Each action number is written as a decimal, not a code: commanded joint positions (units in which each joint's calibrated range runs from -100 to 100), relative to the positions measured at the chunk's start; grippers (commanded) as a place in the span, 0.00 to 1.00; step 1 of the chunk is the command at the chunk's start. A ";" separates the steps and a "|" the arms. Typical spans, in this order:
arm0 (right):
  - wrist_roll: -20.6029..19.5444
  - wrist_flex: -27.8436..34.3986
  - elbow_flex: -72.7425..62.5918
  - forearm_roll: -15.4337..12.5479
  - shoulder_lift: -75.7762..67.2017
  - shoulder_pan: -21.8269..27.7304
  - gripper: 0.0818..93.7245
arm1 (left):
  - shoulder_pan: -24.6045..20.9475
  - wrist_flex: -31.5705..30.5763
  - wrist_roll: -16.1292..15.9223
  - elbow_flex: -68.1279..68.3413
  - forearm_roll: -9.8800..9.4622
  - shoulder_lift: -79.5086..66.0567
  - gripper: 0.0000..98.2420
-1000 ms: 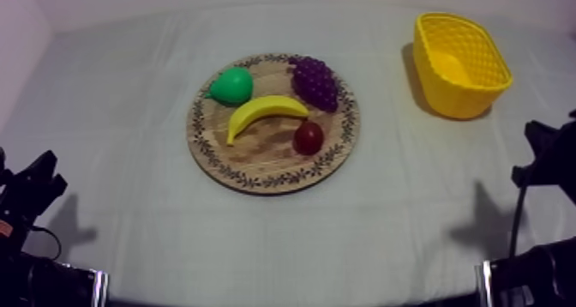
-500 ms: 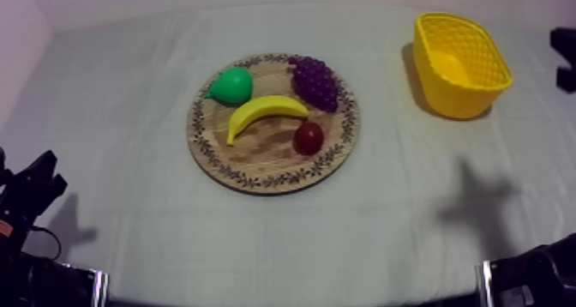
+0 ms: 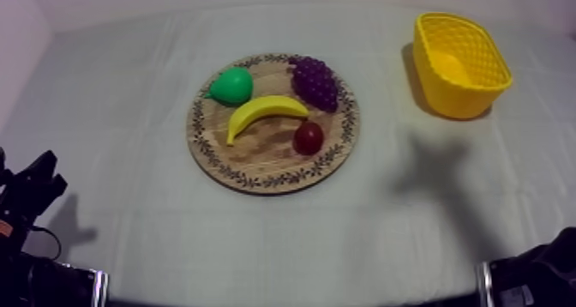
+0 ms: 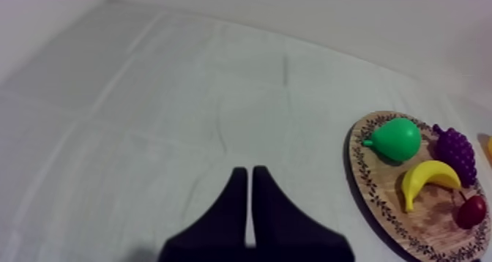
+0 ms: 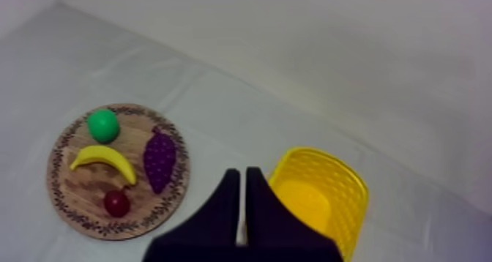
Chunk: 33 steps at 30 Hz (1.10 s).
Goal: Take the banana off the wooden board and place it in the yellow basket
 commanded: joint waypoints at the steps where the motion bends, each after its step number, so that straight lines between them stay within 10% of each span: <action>1: -0.33 2.01 -4.91 0.17 3.67 -2.77 0.01 | 0.02 -0.01 -0.01 0.01 0.00 0.00 0.00; 16: -1.95 12.00 -18.09 4.21 19.39 -13.05 0.01 | 0.02 -0.01 0.00 0.01 0.00 0.00 0.00; 33: -1.64 14.23 -18.82 4.44 28.05 -14.12 0.01 | 0.02 -0.01 -0.01 0.01 0.00 0.00 0.00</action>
